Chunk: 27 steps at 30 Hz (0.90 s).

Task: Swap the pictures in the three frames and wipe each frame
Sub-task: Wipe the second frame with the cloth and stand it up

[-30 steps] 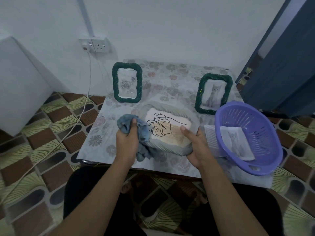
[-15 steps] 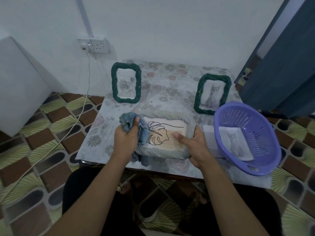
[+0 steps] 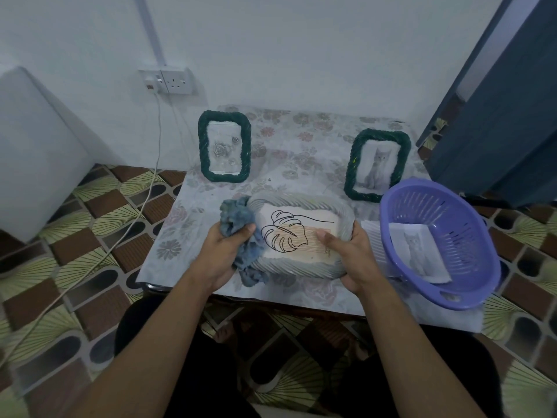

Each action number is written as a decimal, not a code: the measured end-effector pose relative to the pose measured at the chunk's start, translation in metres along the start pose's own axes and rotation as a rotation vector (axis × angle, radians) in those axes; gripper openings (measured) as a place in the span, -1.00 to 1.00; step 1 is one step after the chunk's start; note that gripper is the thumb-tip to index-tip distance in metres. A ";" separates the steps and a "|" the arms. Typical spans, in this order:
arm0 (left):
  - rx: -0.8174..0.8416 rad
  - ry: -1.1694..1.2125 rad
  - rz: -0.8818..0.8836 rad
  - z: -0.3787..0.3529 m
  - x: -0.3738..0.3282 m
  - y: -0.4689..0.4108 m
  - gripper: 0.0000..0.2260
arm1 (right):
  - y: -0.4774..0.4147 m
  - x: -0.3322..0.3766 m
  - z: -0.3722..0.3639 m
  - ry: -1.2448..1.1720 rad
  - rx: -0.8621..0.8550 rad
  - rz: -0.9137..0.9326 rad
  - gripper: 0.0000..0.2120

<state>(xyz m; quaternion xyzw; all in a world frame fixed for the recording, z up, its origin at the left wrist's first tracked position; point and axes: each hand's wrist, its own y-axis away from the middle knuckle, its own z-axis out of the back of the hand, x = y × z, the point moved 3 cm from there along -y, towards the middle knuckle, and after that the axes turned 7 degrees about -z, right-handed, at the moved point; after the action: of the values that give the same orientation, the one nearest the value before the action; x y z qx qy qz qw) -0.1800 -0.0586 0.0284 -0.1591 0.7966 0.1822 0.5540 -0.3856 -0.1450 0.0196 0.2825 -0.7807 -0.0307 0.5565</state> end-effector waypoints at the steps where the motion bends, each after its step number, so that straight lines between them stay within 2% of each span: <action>1: -0.015 0.013 0.003 0.000 0.000 -0.001 -0.89 | 0.000 0.000 0.000 -0.001 0.005 0.002 -0.51; 5: -0.094 -0.089 -0.059 -0.001 0.004 -0.004 -0.90 | 0.001 -0.001 -0.003 0.022 0.006 0.014 -0.48; 9: -0.259 -0.236 -0.122 -0.007 0.005 -0.005 -0.89 | 0.001 -0.003 -0.009 0.066 -0.004 0.023 -0.58; 14: -0.336 -0.433 -0.170 0.001 0.007 -0.007 -0.67 | 0.001 -0.003 -0.011 0.073 0.026 0.021 -0.53; 18: -0.356 -0.393 -0.141 0.002 0.006 -0.008 -0.66 | 0.000 -0.008 -0.007 0.050 -0.002 -0.005 -0.52; 23: -0.264 -0.269 -0.055 -0.002 0.004 -0.007 -0.77 | 0.003 -0.010 0.003 -0.023 -0.026 -0.023 -0.55; 27: 0.041 -0.146 0.027 -0.001 0.008 -0.004 -0.87 | 0.004 -0.006 0.012 -0.047 -0.021 -0.032 -0.54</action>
<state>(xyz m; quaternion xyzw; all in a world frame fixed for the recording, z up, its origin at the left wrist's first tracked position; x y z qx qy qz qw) -0.1816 -0.0631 0.0208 -0.1234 0.7597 0.1842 0.6113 -0.3962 -0.1422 0.0117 0.2881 -0.7887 -0.0546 0.5403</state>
